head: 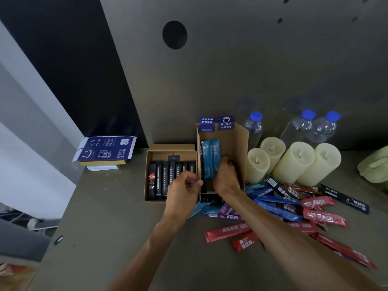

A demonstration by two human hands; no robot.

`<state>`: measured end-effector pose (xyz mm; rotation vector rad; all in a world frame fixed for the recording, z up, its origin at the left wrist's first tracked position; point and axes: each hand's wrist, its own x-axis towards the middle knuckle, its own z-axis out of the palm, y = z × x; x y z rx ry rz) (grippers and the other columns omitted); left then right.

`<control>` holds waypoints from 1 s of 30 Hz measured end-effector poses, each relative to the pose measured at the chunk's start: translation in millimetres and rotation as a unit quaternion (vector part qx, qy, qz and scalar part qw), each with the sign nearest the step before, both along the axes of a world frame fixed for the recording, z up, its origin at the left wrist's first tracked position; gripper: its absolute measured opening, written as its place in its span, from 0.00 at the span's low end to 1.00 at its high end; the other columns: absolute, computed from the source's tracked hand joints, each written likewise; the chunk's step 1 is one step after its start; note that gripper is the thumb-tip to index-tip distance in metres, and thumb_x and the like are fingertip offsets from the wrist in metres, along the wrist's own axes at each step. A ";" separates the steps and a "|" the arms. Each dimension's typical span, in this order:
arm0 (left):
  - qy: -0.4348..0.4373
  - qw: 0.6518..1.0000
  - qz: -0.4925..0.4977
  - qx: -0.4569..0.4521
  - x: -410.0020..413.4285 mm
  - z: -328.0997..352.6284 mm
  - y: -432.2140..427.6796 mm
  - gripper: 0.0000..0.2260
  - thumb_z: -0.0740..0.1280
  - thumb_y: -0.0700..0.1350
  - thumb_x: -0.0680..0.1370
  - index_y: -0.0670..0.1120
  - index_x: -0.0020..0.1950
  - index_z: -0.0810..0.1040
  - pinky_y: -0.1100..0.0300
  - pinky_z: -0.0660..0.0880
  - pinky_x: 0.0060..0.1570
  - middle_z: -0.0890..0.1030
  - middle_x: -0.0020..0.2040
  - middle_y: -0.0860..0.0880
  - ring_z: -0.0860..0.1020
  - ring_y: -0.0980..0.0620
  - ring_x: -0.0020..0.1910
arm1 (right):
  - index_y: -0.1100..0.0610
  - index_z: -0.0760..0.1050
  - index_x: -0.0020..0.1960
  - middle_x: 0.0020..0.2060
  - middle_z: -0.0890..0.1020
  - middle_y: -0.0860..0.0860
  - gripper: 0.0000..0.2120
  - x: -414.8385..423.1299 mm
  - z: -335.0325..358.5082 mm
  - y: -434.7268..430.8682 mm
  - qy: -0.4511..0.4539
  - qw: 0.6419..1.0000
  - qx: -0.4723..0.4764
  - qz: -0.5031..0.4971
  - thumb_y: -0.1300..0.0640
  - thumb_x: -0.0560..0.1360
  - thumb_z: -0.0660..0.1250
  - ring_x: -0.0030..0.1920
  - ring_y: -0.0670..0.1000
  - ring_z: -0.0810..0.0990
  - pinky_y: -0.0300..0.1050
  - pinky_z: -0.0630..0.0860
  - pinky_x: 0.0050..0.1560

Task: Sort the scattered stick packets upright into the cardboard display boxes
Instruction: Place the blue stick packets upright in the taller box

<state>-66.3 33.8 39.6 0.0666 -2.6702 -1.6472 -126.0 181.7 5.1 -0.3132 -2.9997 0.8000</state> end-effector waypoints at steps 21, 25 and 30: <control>-0.003 1.000 0.009 -0.004 0.8 1.4 3.7 0.02 0.70 0.47 0.79 0.52 0.50 0.78 0.69 0.76 0.40 0.81 0.44 0.56 0.79 0.61 0.42 | 0.62 0.64 0.67 0.63 0.73 0.61 0.21 -5.6 -7.1 2.6 0.025 0.991 -0.125 -0.041 0.57 0.78 0.67 0.62 0.61 0.76 0.56 0.78 0.60; 0.001 1.000 0.015 0.001 1.3 1.6 4.3 0.02 0.70 0.46 0.78 0.51 0.49 0.78 0.71 0.76 0.39 0.81 0.43 0.55 0.79 0.61 0.41 | 0.63 0.64 0.66 0.63 0.70 0.61 0.22 -4.9 -7.5 -3.2 0.037 0.992 -0.111 -0.046 0.53 0.79 0.66 0.59 0.61 0.77 0.52 0.78 0.56; -0.002 1.000 0.015 0.001 1.7 2.5 4.7 0.02 0.70 0.46 0.79 0.51 0.49 0.78 0.73 0.74 0.37 0.80 0.43 0.55 0.78 0.63 0.41 | 0.62 0.65 0.66 0.63 0.70 0.62 0.19 -6.9 -6.7 -7.1 0.034 0.995 -0.076 -0.048 0.54 0.81 0.65 0.56 0.60 0.78 0.50 0.77 0.52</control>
